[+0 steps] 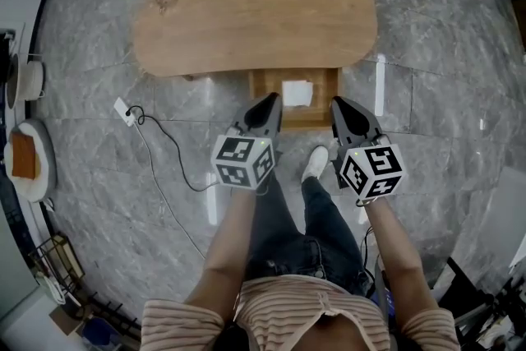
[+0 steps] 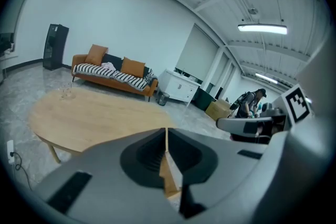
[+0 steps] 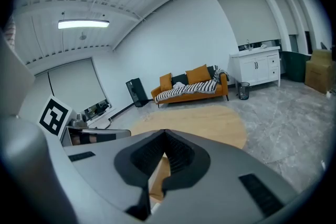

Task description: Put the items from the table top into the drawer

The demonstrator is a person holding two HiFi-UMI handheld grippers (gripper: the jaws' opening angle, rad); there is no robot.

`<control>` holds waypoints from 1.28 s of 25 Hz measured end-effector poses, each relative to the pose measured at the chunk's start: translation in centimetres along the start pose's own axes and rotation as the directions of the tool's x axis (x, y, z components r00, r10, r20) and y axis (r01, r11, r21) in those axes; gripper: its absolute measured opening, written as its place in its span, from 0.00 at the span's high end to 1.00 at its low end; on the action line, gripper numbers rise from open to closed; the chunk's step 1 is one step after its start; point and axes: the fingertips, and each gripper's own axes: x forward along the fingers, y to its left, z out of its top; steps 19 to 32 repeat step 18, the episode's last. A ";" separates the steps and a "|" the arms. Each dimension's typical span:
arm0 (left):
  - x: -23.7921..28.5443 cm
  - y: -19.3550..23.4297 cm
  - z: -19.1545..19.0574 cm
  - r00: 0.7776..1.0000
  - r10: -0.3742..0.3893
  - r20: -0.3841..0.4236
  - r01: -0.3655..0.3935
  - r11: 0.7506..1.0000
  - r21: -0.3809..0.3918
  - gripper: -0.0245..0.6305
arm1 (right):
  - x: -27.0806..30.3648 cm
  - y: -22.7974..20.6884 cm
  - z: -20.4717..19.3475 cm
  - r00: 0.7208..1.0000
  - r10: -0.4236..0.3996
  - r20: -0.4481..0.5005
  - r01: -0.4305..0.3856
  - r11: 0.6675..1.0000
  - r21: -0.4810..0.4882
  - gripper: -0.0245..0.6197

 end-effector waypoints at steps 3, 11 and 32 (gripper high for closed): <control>-0.4 -0.5 0.6 1.000 0.002 0.005 -0.002 1.000 0.008 0.93 | -0.7 0.2 0.9 1.000 0.007 0.012 -0.007 1.000 -0.018 0.95; -2.2 -1.6 2.1 0.999 0.014 0.030 -0.014 1.000 0.013 0.93 | -2.4 1.1 2.7 0.998 0.034 0.053 -0.031 0.998 -0.053 0.95; -4.1 -2.8 2.7 0.998 0.029 0.048 -0.031 0.999 0.030 0.93 | -4.4 2.1 2.8 0.997 0.056 0.057 -0.053 0.997 -0.062 0.95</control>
